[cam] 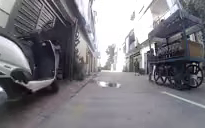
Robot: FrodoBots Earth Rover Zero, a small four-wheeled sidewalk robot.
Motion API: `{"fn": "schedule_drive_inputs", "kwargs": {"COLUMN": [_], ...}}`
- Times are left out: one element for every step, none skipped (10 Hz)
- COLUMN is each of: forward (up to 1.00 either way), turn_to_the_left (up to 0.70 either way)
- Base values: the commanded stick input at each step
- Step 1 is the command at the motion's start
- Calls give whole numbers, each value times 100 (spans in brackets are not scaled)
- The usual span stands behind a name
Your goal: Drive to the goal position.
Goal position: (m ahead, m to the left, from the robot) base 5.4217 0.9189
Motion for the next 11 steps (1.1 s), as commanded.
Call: {"fn": "schedule_drive_inputs", "kwargs": {"forward": [70, 70, 70, 70, 70, 70, 70, 70, 70, 79, 85], "turn_to_the_left": [0, 0, 0, 0, 0, 0, 0, 0, 0, 0, 0]}}
